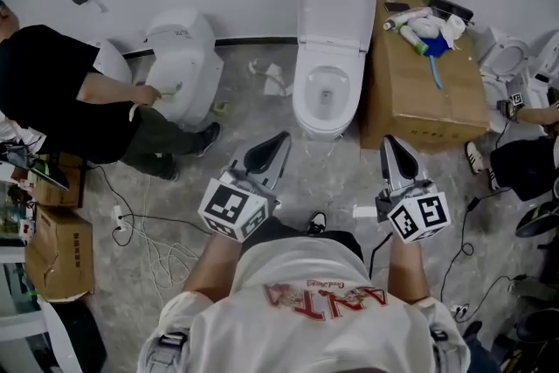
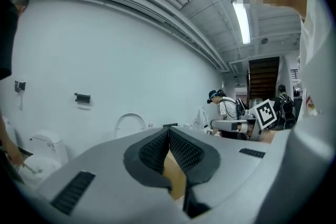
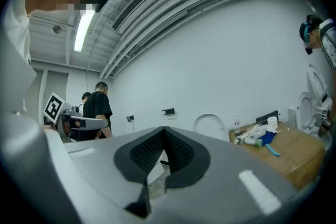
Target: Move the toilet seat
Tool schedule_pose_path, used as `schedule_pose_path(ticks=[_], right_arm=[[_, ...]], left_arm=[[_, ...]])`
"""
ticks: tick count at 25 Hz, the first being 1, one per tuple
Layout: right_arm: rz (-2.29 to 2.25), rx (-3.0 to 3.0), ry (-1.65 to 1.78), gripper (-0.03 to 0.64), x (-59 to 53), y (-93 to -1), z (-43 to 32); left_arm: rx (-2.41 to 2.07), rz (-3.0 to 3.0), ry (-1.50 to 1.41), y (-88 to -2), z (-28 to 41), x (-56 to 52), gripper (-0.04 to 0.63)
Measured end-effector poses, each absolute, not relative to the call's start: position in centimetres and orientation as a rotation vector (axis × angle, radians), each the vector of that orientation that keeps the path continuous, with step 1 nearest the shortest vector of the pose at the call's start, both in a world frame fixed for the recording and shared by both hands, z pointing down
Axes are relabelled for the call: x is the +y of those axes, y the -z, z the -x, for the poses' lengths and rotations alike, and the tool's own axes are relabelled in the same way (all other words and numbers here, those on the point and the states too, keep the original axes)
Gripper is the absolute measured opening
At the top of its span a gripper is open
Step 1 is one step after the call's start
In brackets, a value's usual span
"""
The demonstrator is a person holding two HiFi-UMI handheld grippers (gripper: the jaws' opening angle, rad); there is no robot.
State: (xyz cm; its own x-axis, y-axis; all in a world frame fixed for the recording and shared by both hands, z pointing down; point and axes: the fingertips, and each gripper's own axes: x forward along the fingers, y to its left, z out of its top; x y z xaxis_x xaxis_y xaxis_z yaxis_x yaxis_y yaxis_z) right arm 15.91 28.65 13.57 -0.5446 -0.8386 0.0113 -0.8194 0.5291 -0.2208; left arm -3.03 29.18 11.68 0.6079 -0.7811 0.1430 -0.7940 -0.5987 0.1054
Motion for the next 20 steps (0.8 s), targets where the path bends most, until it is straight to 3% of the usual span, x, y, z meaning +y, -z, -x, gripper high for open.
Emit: schedule_pose_path(ticks=[20], right_arm=[[1.541,2.721,0.426,0.003,11.2,-18.1,-13.4]], left_arm=[[-1.271,-2.586,-0.126,-16.9,5.8,10.6,0.009]])
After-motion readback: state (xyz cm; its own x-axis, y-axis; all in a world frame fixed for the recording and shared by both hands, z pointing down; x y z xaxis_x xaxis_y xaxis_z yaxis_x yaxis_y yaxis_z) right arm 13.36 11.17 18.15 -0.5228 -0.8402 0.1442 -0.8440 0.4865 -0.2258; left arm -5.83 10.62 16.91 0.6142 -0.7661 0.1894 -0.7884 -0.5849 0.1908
